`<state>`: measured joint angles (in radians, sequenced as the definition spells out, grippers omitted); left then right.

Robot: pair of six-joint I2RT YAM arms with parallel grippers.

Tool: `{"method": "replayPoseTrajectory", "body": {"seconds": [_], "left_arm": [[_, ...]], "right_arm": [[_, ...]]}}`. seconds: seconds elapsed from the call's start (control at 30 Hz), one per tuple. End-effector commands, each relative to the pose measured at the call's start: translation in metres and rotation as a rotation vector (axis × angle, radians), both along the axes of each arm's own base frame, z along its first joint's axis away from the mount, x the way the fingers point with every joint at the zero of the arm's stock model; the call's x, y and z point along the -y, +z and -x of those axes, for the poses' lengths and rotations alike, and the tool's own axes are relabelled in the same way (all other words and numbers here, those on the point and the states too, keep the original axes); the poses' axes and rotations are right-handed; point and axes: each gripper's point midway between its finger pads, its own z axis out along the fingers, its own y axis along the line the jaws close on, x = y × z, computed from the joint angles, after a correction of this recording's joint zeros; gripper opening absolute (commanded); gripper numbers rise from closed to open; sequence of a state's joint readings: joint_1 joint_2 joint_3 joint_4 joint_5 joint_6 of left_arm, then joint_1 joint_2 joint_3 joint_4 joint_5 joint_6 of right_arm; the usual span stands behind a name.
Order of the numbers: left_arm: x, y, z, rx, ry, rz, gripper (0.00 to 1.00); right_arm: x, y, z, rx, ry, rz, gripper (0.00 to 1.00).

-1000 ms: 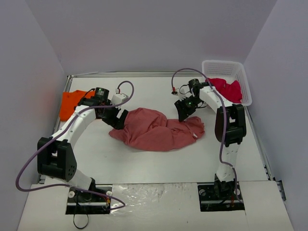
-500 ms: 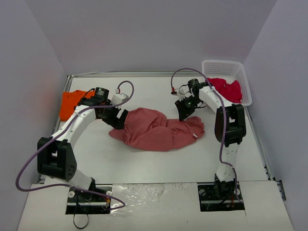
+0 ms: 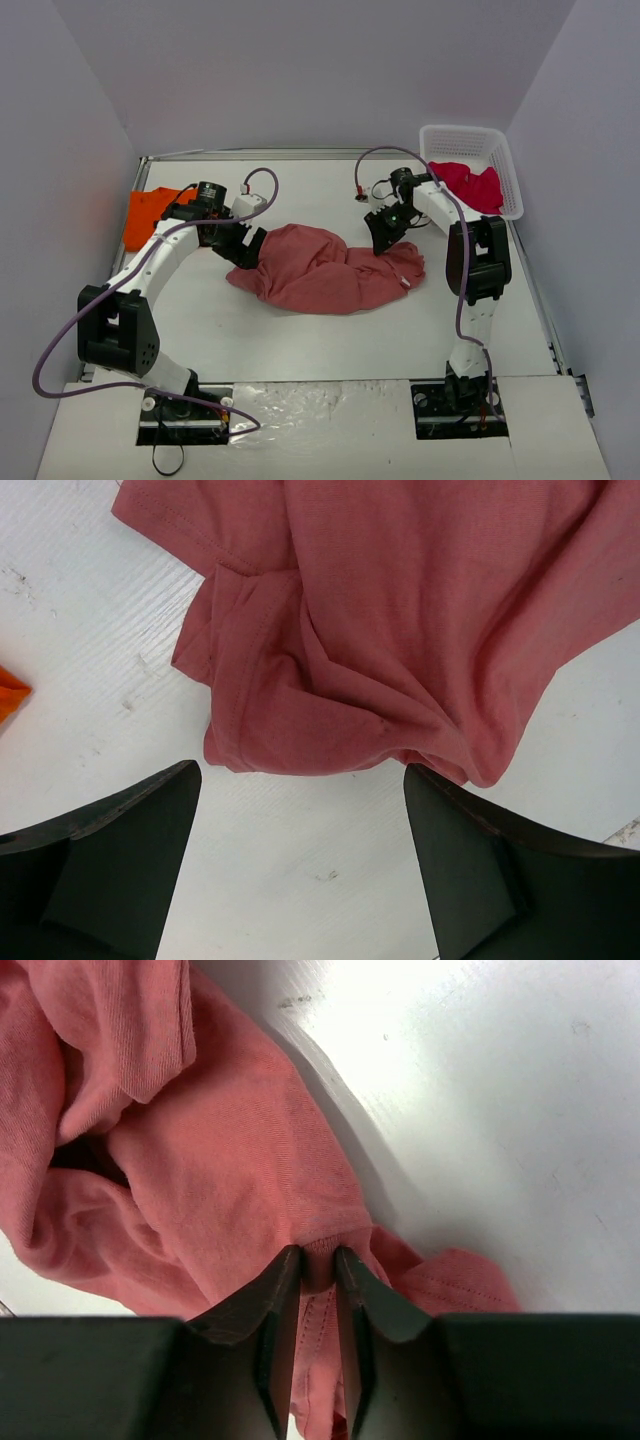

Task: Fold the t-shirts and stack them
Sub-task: Flatten out the tshirt

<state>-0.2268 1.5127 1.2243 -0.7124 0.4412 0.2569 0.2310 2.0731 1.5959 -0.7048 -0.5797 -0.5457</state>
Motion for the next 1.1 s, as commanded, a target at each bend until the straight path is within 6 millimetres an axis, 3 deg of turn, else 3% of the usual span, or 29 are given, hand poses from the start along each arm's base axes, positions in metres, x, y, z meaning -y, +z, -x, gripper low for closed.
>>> {"method": "replayPoseTrajectory", "body": {"seconds": [0.0,0.07,0.1,0.23,0.33,0.43,0.47,0.57,0.67,0.83,1.07], "left_arm": [[-0.002,0.014,-0.003,0.042,0.008,0.021,0.82],[-0.003,0.013,-0.003,0.04,0.009,0.021,0.82],[-0.003,0.013,-0.003,0.04,0.009,0.021,0.82],[-0.003,0.011,-0.003,0.038,0.011,0.019,0.82],[-0.004,0.01,-0.004,0.039,0.014,0.018,0.82],[-0.006,0.011,-0.007,0.044,0.02,0.011,0.82],[-0.006,0.011,-0.007,0.046,0.022,0.008,0.82],[-0.008,0.012,-0.012,0.06,0.027,0.0,0.82],[-0.01,0.01,-0.016,0.064,0.03,-0.008,0.82],[-0.017,0.002,-0.028,0.059,0.055,-0.013,0.82],[-0.026,0.0,-0.048,0.064,0.093,0.024,0.82]], "right_arm": [[0.001,-0.001,0.012,-0.037,0.019,0.013,0.16],[0.001,0.0,0.012,-0.034,0.017,0.013,0.14],[0.001,0.0,0.012,-0.035,0.018,0.011,0.0],[0.0,0.006,0.009,-0.016,0.012,0.011,0.0],[-0.003,0.029,0.0,0.048,0.004,0.011,0.0],[-0.01,0.073,-0.009,0.161,0.0,-0.001,0.0],[-0.012,0.097,-0.011,0.215,0.0,-0.012,0.0],[-0.011,0.133,-0.01,0.307,-0.007,-0.013,0.0],[-0.005,0.154,-0.006,0.366,-0.024,-0.003,0.0],[0.007,0.144,0.007,0.352,-0.049,0.034,0.0],[0.033,0.143,0.009,0.401,-0.133,0.089,0.0]]}}
